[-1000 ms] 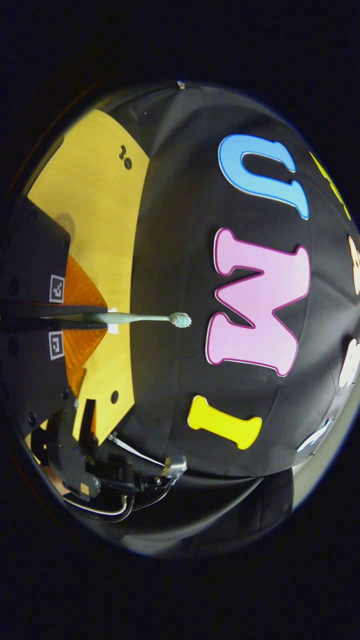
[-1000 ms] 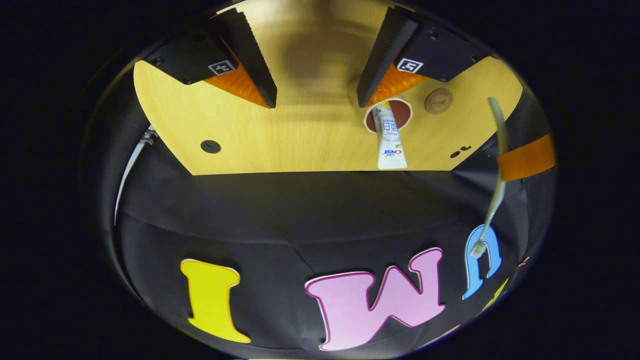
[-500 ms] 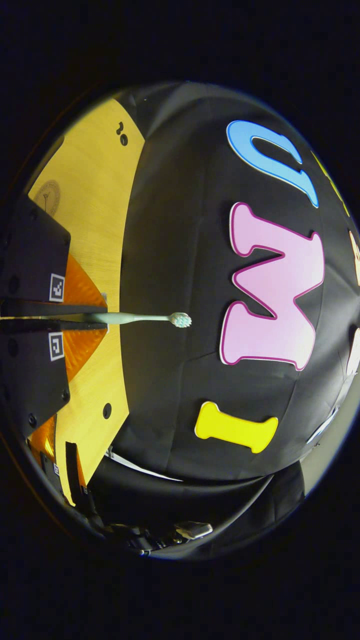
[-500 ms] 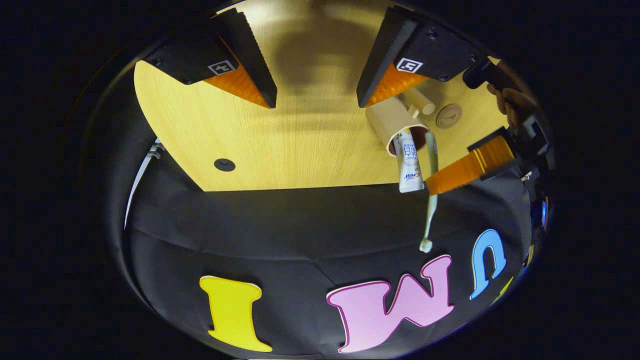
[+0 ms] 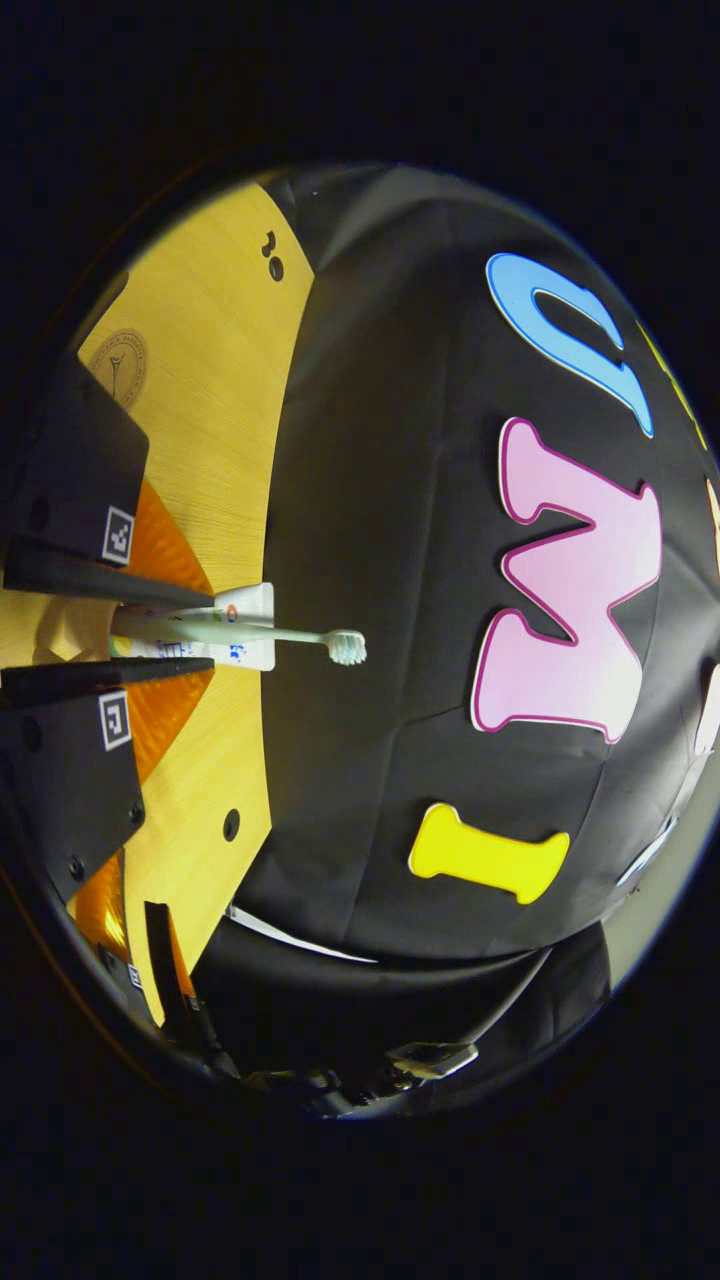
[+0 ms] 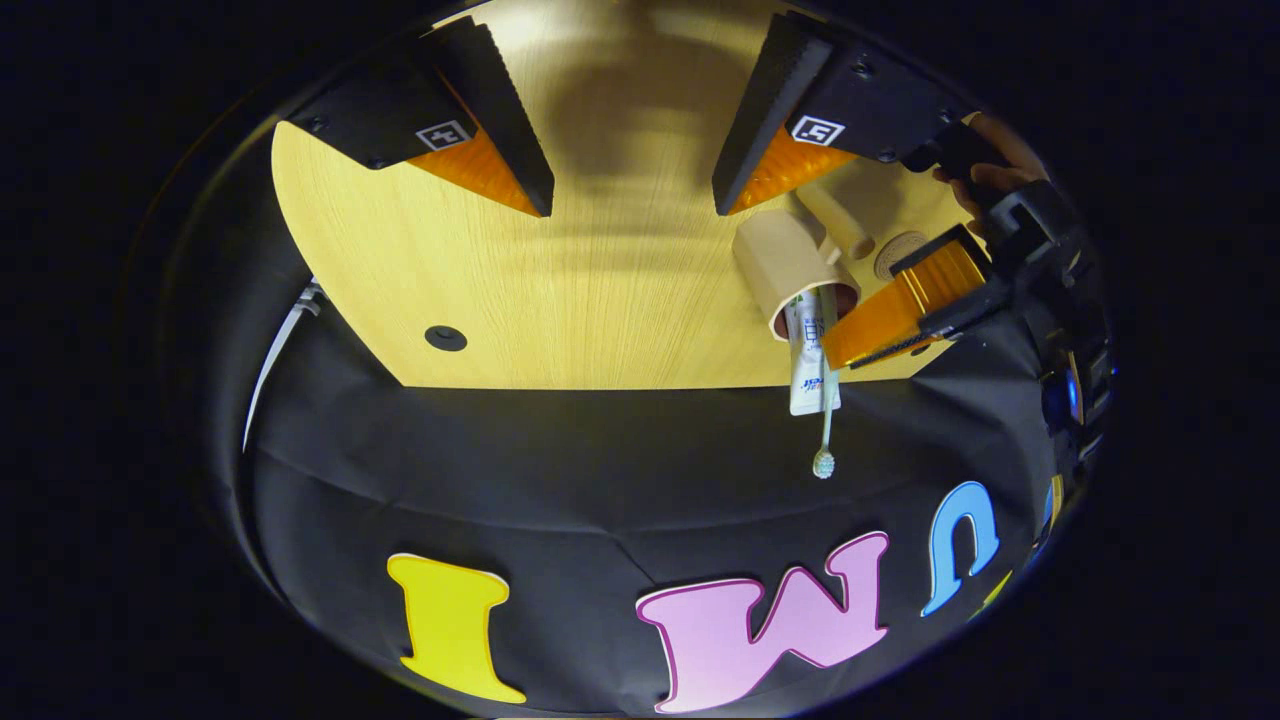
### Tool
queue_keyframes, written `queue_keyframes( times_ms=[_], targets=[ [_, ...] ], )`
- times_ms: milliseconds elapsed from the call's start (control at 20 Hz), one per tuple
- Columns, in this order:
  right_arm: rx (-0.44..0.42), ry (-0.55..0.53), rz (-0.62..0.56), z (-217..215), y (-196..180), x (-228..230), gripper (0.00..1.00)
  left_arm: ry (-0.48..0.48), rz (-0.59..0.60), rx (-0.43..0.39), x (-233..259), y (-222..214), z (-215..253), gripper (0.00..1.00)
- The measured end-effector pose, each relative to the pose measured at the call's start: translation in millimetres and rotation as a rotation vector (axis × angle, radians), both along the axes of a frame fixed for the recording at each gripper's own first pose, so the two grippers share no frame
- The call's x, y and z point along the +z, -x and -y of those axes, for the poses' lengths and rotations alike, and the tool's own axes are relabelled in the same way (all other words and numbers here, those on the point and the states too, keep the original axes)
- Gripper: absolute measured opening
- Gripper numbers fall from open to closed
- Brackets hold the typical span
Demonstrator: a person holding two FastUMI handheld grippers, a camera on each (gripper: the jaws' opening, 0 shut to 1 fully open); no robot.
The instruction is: Put the toothbrush and toothpaste on the desktop into the cup, then pick up the cup and place it on the coaster on the desktop.
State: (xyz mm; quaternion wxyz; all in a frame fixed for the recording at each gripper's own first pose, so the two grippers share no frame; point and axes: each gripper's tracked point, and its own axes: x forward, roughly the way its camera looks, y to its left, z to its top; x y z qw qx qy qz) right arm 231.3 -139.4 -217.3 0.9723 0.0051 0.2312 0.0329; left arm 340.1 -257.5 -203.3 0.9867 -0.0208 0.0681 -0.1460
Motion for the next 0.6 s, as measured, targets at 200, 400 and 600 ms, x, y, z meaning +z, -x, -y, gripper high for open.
queue_keyframes(
  times_ms=[200, 400, 600],
  targets=[
    [-0.004, -0.001, 0.023, -6.3, -0.9, 12.3, 0.99, 0.010, -0.008, 0.007, 6.2, 21.4, -8.1, 0.75],
    [0.019, -0.018, 0.008, -23.7, -9.3, 27.0, 0.98, -0.005, -0.028, 0.047, 18.7, 69.1, -46.0, 1.00],
    [0.038, -0.038, -0.063, -49.0, -24.4, 39.9, 0.98, -0.062, -0.062, 0.091, 16.1, 127.8, -95.5, 1.00]
  ],
)
